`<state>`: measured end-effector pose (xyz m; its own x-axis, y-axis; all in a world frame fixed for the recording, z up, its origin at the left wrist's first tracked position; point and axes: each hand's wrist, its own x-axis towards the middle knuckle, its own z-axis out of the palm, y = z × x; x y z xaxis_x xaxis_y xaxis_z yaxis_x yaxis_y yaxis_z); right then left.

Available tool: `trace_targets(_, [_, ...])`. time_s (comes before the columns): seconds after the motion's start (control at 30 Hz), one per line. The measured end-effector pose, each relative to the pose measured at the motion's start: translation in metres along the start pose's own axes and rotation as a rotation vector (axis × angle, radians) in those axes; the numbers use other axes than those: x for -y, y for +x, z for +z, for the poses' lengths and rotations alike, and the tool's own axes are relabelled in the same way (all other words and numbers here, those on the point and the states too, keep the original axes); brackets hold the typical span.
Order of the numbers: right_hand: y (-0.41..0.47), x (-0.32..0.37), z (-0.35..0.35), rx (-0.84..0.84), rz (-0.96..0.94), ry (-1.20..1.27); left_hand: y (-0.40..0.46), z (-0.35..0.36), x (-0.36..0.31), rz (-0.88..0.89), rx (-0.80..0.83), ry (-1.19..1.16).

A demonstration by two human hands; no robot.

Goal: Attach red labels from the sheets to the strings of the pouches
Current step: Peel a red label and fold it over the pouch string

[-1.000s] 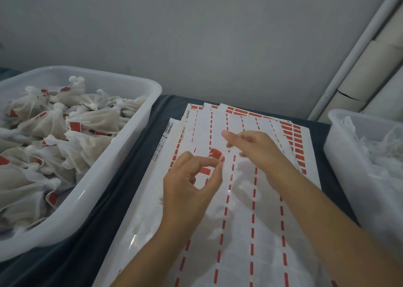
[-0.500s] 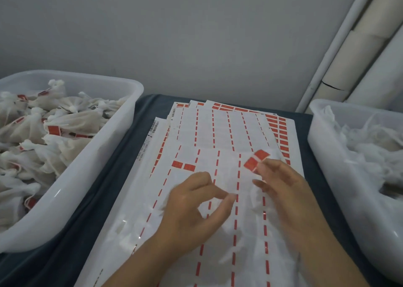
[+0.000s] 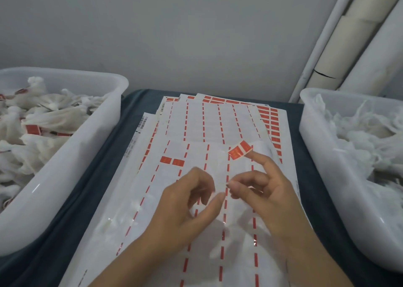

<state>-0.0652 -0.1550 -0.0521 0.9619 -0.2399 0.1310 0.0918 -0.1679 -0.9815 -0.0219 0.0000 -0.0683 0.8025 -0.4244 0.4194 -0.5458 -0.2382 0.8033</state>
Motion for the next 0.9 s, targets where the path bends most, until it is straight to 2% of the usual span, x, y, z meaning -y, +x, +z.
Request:
trace_targets(0.17, [0.0,0.0,-0.004,-0.038,0.043,-0.048,0.01,-0.002,0.003,-0.176,0.097,0.007])
trace_targets(0.33, [0.002,0.003,-0.008,-0.124,0.095,-0.053,0.011,-0.007,0.006,-0.321,0.054,-0.182])
trace_targets(0.4, [0.001,0.006,-0.008,-0.103,0.115,0.01,0.01,-0.007,0.007,-0.32,0.062,-0.186])
trace_targets(0.53, [-0.001,0.003,0.002,0.101,0.123,0.04,0.009,-0.005,0.003,-0.311,0.097,-0.152])
trace_targets(0.9, [-0.001,-0.005,0.0,0.123,0.041,-0.086,0.009,-0.005,-0.001,-0.304,0.127,-0.159])
